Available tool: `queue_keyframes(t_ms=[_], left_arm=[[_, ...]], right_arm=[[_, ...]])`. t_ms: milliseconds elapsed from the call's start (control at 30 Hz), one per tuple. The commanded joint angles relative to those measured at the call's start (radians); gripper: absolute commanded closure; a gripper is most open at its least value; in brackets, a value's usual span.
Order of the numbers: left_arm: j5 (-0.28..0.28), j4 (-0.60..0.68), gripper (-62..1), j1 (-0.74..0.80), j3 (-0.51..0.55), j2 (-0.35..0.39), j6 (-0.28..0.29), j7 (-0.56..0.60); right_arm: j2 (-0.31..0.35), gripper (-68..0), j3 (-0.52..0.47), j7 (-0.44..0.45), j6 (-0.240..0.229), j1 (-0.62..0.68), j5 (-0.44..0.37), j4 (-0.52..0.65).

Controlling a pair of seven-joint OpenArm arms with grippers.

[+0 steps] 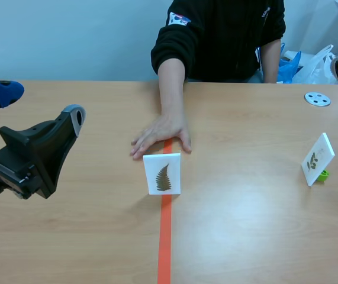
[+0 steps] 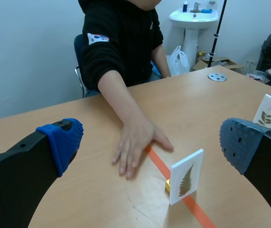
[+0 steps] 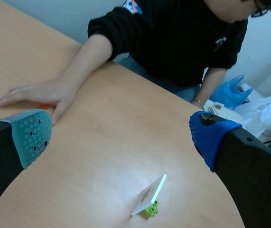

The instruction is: Sort the leaf by its shape. The table is split by an orange tape line. A compound leaf with several leaflets goes to the left side, a simple leaf with one blade goes to the right side. Return to the home posture when a red brick is placed on the table.

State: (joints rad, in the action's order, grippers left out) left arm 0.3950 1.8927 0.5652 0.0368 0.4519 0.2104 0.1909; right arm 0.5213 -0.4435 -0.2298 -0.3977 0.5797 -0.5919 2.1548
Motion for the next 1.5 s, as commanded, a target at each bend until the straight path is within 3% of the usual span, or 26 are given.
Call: queue_keyframes(t_ms=[0,200,333,633,833,1033,1233,1467], left_arm=[[0.013,0.010,-61.7,0.000,-0.001,0.001,0.002,0.018],[0.013,0.010,-61.7,0.000,-0.001,0.001,0.002,0.018],[0.012,0.010,-61.7,0.000,-0.001,0.001,0.002,0.018],[0.011,0.010,-61.7,0.000,-0.001,0.001,0.002,0.018],[0.005,0.010,-61.8,0.000,-0.001,0.000,0.002,0.018],[0.005,0.010,-61.8,0.000,-0.001,0.000,0.002,0.018],[0.005,0.010,-61.7,0.000,-0.001,0.000,0.002,0.018],[0.005,0.010,-61.7,0.000,-0.001,0.000,0.002,0.018]], right_arm=[[0.009,-59.5,-0.001,-0.023,0.007,-0.010,-0.006,0.008],[0.079,-59.1,0.000,-0.061,0.003,-0.018,0.019,-0.010],[0.131,-59.1,0.041,-0.056,-0.001,-0.059,0.019,-0.097],[0.208,-59.1,0.348,0.014,-0.024,-0.294,0.025,-0.406],[0.206,-59.1,0.584,0.021,-0.064,-0.483,0.051,-0.546],[0.183,-59.1,0.796,0.038,-0.071,-0.644,0.077,-0.688],[0.112,-59.1,0.967,0.057,-0.101,-0.793,0.099,-0.846],[0.009,-59.1,1.125,0.073,-0.102,-0.912,0.154,-0.963]])
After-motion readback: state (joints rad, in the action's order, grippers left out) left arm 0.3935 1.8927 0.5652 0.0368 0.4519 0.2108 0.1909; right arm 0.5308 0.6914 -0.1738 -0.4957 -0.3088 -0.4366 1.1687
